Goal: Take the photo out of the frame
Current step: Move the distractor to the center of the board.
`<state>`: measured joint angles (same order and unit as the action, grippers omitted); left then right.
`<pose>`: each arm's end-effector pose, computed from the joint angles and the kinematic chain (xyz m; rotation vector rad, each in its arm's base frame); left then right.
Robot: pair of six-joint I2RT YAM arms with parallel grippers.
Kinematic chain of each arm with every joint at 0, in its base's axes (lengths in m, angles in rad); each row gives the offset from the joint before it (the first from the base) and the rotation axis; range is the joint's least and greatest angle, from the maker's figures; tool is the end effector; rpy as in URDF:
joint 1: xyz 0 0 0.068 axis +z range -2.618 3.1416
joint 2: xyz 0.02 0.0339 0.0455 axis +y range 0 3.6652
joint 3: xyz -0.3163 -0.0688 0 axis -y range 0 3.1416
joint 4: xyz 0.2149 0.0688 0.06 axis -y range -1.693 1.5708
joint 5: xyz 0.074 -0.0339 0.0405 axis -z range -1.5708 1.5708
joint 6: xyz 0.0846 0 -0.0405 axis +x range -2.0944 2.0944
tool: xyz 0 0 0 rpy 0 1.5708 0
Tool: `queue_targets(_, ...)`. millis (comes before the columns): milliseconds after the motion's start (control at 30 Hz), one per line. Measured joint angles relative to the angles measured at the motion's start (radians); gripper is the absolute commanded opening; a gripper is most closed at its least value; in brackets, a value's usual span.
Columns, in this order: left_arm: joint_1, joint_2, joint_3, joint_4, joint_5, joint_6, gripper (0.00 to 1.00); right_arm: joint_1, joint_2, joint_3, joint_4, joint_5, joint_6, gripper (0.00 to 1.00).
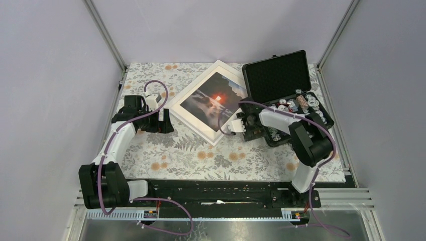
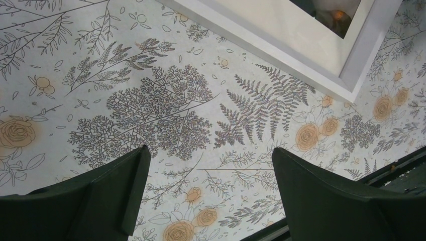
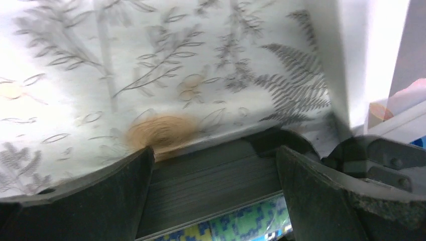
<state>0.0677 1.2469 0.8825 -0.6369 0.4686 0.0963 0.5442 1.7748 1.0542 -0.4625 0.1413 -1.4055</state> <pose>0.2242 -0.0231 0.2669 0.2095 2.4869 -0.5326 0.3011 0.1683 0.1805 -2.3110 1.6146 -0.4123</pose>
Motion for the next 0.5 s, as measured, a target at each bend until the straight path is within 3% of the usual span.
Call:
queue_targets(267, 0.0, 0.0, 0.0, 0.0, 0.0, 0.002, 0.99, -0.084, 0.158, 0.201, 0.019, 0.022, 0.013, 0.99)
queue_targets(500, 0.0, 0.001, 0.0, 0.001, -0.001, 0.021, 0.99, -0.147, 0.198, 0.269, 0.019, -0.011, 0.041, 1.0)
